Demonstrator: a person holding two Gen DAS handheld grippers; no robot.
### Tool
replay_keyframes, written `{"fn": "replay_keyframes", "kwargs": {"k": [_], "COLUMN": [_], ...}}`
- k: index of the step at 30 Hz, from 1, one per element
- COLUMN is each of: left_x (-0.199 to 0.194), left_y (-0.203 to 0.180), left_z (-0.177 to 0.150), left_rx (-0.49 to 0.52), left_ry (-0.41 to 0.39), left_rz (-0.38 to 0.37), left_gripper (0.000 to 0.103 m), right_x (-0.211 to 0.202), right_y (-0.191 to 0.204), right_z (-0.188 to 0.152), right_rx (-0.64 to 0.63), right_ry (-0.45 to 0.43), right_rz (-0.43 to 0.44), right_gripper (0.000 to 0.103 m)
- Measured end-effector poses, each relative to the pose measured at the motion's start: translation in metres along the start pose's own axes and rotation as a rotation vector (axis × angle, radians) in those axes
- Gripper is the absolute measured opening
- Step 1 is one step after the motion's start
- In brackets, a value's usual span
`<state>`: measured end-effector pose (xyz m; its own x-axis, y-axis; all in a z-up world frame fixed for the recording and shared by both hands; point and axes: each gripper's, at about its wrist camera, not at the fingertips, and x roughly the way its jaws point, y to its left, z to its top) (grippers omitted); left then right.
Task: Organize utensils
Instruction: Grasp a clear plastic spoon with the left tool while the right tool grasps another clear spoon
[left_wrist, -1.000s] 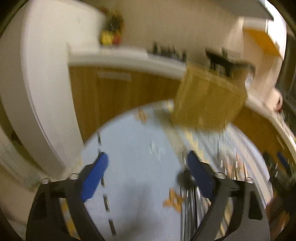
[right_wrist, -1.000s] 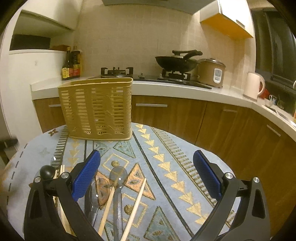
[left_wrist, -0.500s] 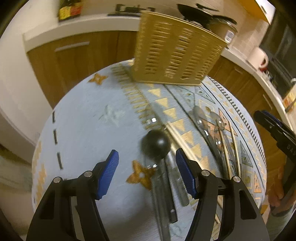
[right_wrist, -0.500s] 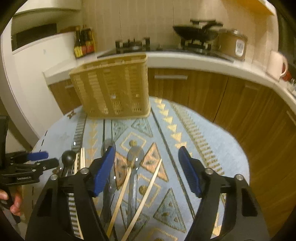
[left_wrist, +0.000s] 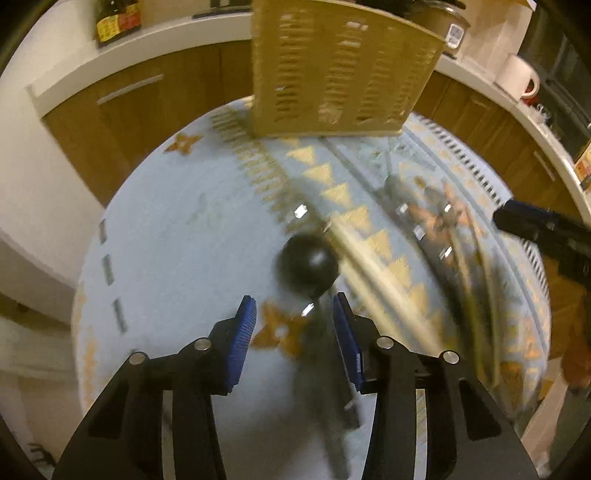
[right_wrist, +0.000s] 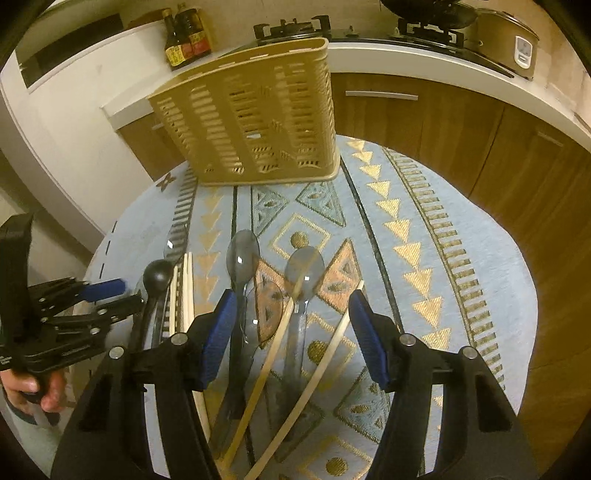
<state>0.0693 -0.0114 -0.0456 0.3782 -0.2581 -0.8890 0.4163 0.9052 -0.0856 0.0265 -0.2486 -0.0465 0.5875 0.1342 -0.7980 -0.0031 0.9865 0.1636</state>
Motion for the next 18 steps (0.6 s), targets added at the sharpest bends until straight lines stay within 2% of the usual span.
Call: {"fn": "replay_keyframes", "kwargs": {"k": [3, 6, 13, 18], "left_x": [0.005, 0.004, 0.004, 0.008], "left_y": [0.008, 0.009, -0.007, -0.015], "left_z": [-0.011, -0.013, -0.020, -0.016], "left_rx": [-0.005, -0.013, 0.041, 0.089], "left_ry": [0.039, 0.031, 0.034, 0.047], "left_rz": [0.001, -0.047, 0.003, 0.033], "left_gripper": [0.040, 0.040, 0.043, 0.047], "right_x": [0.003, 0.003, 0.003, 0.013], "right_y": [0.001, 0.003, 0.004, 0.006], "right_z": [0.001, 0.002, 0.001, 0.011], "right_rx": [0.002, -0.003, -0.010, 0.004], "right_ry": [0.012, 0.013, 0.020, 0.063], "right_rz": [0.006, 0.003, -0.009, 0.011], "right_gripper": [0.059, 0.059, 0.059, 0.059]}}
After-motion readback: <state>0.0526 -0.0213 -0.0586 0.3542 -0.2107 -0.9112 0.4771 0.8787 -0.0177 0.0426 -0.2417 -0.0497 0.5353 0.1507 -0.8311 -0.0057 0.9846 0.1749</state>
